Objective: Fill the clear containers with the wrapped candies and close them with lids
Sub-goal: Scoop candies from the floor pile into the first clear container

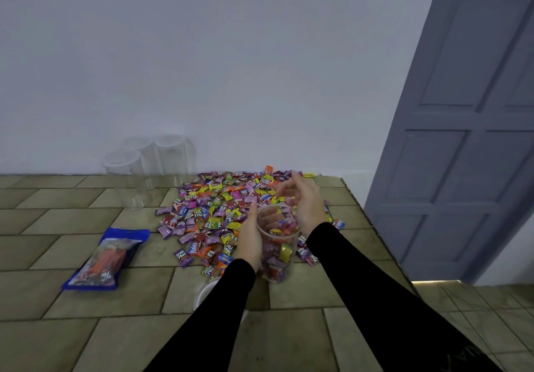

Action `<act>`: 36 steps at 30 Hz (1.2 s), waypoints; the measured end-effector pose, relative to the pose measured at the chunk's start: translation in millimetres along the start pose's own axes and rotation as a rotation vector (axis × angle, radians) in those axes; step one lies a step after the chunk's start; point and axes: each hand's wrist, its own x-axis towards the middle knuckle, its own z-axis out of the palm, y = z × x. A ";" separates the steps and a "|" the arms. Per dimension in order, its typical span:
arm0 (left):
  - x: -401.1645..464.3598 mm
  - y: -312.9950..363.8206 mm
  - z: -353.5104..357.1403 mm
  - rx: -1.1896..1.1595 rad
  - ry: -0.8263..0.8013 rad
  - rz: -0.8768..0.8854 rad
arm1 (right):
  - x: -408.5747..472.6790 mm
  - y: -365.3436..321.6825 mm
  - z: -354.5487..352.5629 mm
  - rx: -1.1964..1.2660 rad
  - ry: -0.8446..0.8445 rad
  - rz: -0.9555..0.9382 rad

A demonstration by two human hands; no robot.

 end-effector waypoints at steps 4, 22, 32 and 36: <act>-10.5 19.4 -1.8 0.264 0.067 0.186 | 10.8 -7.5 -15.0 0.005 0.024 0.041; 4.6 -44.0 124.2 1.262 -0.060 0.545 | 44.1 70.6 -132.5 -0.624 -0.012 0.219; 40.3 -123.0 83.3 1.758 0.226 0.274 | 34.5 121.6 -141.5 -1.347 -0.289 0.083; 54.6 -133.3 72.4 1.814 0.192 0.207 | 42.3 129.2 -139.4 -1.362 -0.332 0.037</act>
